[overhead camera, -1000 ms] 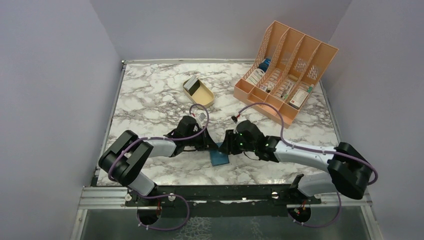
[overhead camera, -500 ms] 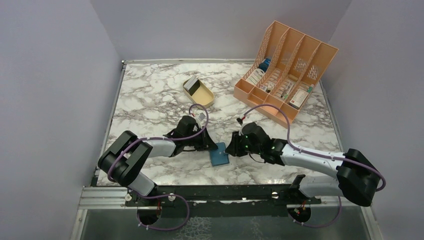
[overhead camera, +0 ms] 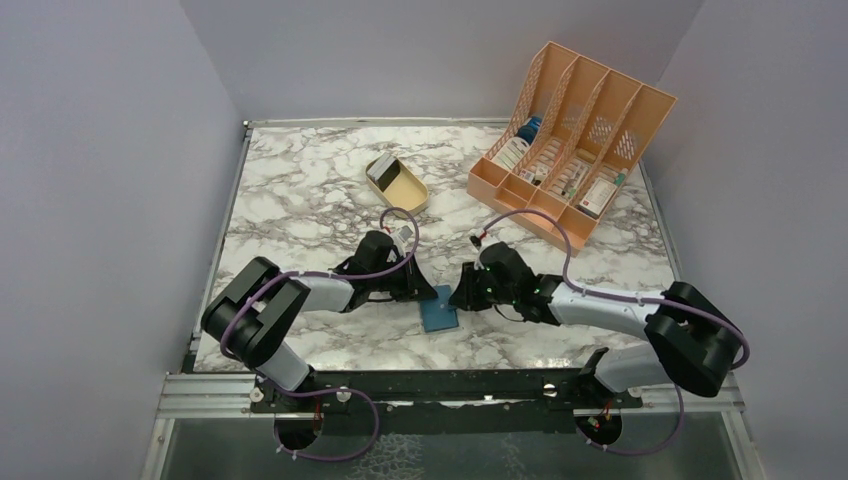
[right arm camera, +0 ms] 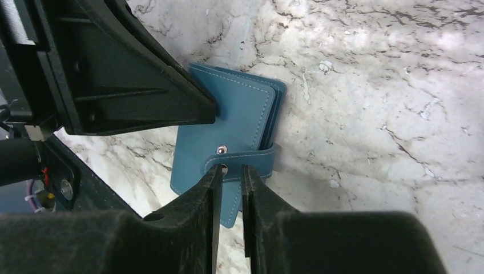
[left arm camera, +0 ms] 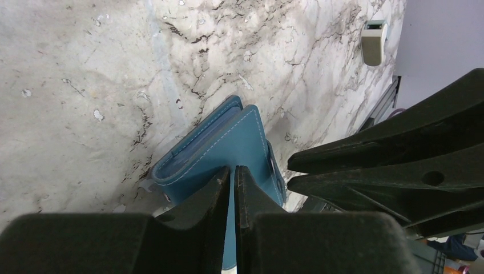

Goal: Put the credit cards into the card holder
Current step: Close the card holder at the center of the board.

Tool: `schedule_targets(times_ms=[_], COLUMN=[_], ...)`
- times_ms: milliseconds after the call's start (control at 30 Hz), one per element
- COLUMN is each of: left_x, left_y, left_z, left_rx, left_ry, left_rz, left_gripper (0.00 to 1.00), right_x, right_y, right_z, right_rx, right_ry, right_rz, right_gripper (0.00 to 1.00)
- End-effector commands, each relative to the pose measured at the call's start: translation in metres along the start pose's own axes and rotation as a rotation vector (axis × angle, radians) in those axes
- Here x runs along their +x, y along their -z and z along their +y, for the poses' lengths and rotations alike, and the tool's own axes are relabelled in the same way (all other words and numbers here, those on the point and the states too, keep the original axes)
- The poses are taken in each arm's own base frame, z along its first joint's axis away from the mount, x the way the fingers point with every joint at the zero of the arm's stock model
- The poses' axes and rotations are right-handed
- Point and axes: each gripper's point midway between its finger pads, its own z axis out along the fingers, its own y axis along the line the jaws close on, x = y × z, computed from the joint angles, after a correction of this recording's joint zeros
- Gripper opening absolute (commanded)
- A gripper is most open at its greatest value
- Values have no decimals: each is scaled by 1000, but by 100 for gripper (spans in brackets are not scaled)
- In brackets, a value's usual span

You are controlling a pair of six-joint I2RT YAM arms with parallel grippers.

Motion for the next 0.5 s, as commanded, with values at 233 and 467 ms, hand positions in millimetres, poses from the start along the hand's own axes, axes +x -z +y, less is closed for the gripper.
schedule_targets(times_ms=[233, 467], left_x=[8, 8], left_y=[-4, -3], left_z=[12, 10], left_rx=[-43, -37], left_ry=[13, 12], left_rz=[33, 32], left_gripper=[13, 13], right_x=[2, 5], right_y=[-19, -23], right_z=[12, 13], right_rx=[-73, -78], right_ry=[2, -4], right_rz=[34, 52], right_gripper=[18, 18])
